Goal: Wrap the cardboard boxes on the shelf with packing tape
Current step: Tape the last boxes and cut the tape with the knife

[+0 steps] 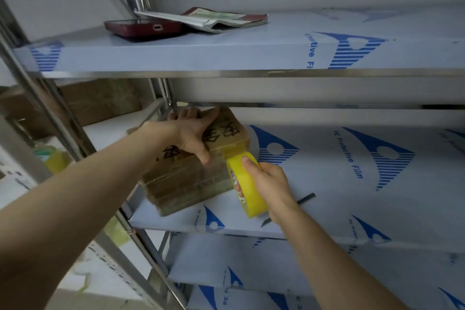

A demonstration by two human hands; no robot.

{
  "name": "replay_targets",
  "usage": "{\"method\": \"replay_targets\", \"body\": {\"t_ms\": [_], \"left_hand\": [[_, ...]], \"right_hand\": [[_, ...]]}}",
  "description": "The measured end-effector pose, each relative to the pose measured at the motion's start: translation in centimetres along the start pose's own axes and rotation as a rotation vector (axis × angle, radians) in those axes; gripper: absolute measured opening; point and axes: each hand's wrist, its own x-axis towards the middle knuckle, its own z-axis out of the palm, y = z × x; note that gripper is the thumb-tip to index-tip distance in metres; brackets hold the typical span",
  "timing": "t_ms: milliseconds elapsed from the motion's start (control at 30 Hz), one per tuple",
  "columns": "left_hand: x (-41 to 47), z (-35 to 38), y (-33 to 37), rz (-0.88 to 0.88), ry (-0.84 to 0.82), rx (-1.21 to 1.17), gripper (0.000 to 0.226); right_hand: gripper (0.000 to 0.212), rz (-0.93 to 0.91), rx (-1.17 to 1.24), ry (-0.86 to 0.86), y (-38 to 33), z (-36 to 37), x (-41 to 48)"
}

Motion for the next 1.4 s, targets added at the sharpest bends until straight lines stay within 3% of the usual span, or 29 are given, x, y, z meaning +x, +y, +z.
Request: {"method": "replay_targets", "body": {"t_ms": [67,167,233,333,400,500,567,600,667,767,867,967,1100,1267,1400], "left_hand": [[-0.2,-0.1,-0.2,0.046,-0.010,-0.103,0.132],[-1.1,-1.5,-1.2,0.039,-0.183,-0.398,0.124],[-1.2,-1.6,-1.7,0.109,-0.309,-0.645,0.099],[-0.6,-0.9,-2.1,0.227,-0.515,-0.797,0.068],[-0.2,-0.6,-2.7,0.207,-0.482,-0.797,0.062],[1.5,-0.4,-3.6,0.119,-0.094,-0.464,0.054],[2.5,0.7,-3.5,0.112,0.205,-0.161,0.058],[2.8,1.6,-3.1,0.142,0.262,-0.117,0.066],[2.3,3.0,-1.7,0.207,0.153,-0.140,0.090],[0.9,5.1,0.0,0.190,-0.127,-0.178,0.123],[1.0,7.1,0.5,0.178,-0.217,-0.080,0.148],[1.6,8.9,0.8,0.182,-0.145,-0.026,0.148],[1.7,10.0,0.4,0.201,-0.021,-0.061,0.140],[1.2,10.1,0.7,0.182,0.017,-0.091,0.134],[1.0,9.9,0.8,0.167,0.026,-0.104,0.133]], "right_hand": [[0.027,0.001,0.023,-0.040,-1.0,-0.7,-1.1],[0.015,-0.033,0.154,-0.160,-3.2,-2.2,-3.1],[0.007,-0.094,0.181,-0.279,-4.7,-2.7,-4.1],[0.019,-0.124,0.149,-0.314,-5.6,-2.0,-3.6],[0.018,-0.128,0.123,-0.260,-6.2,-0.8,-2.5],[0.027,-0.113,0.117,-0.165,-7.2,1.5,0.6],[0.035,-0.099,0.108,-0.118,-8.0,3.1,3.2],[0.037,-0.089,0.110,-0.103,-8.4,3.8,4.4],[0.038,-0.063,0.112,-0.077,-8.8,4.7,6.7],[0.020,-0.090,0.019,-0.010,-8.2,5.1,9.2],[0.019,-0.100,-0.046,0.071,-7.3,5.3,10.5],[0.026,-0.065,-0.126,0.086,-6.6,5.4,10.6],[0.024,-0.041,-0.013,0.090,-5.8,5.4,9.4],[0.029,-0.063,-0.096,0.192,-6.8,4.8,6.3],[0.027,-0.017,-0.091,0.155,-5.8,2.6,2.3]]}}
